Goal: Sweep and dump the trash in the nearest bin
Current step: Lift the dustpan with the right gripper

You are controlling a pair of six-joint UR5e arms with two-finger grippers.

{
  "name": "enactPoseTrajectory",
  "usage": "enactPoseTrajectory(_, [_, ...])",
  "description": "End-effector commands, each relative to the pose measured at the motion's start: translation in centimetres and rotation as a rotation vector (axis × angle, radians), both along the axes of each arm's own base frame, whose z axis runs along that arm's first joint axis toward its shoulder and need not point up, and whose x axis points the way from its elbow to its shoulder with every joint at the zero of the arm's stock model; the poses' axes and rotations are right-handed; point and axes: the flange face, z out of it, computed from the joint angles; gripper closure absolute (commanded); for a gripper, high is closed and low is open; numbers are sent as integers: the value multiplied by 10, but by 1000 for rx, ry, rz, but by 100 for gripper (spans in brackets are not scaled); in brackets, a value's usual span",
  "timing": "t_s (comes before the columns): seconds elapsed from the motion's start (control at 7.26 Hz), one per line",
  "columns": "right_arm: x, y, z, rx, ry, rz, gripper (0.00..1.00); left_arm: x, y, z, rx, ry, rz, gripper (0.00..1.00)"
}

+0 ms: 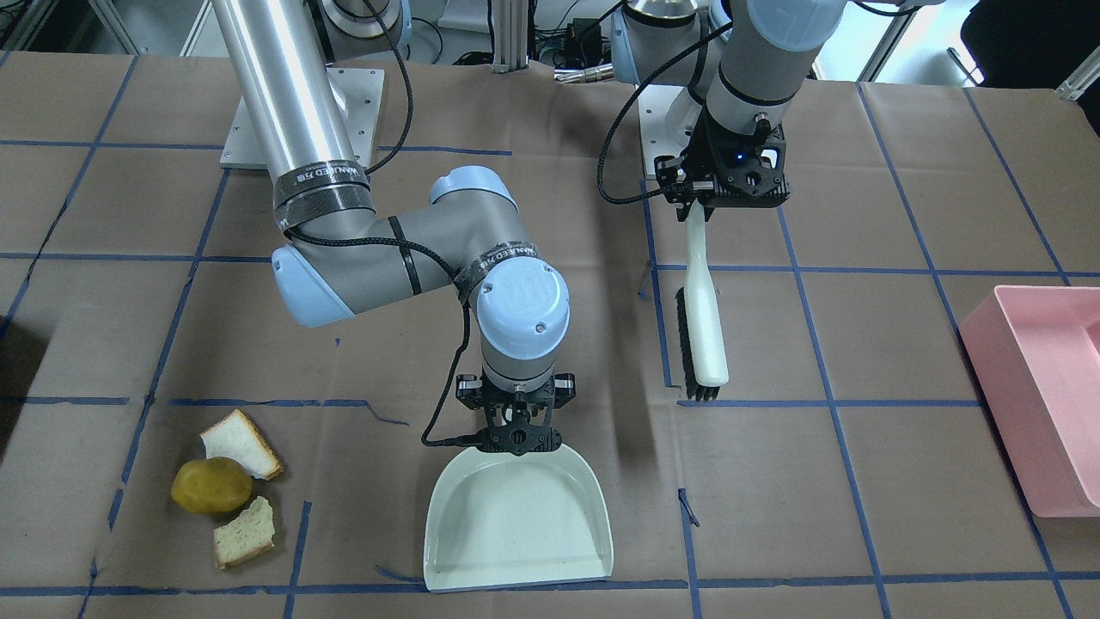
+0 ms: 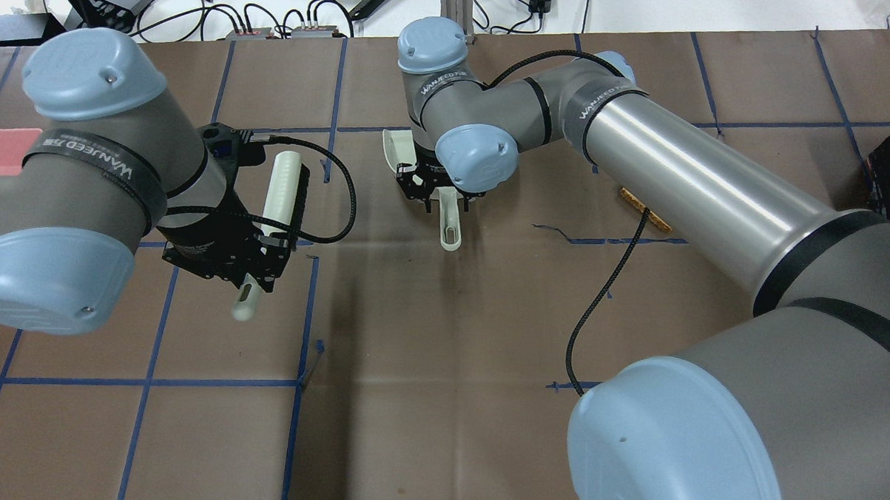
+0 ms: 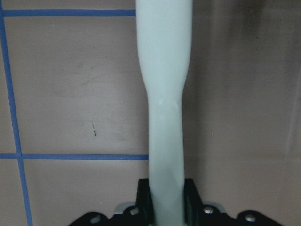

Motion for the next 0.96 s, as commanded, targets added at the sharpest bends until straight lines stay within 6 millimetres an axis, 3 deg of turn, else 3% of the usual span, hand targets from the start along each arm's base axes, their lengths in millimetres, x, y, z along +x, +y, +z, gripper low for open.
enactPoseTrajectory(0.0, [-3,-2,2,6,2,-5,74,0,-1,0,0,1,4,88])
enactPoseTrajectory(0.14, [-4,-3,4,6,2,-6,88,0,0,0,0,1,4,88])
enactPoseTrajectory(0.28, [-5,-4,6,2,1,-8,96,0,0,0,0,1,6,88])
enactPoseTrajectory(0.83, [-6,-10,63,-47,-15,-17,97,-1,1,1,-1,1,4,88])
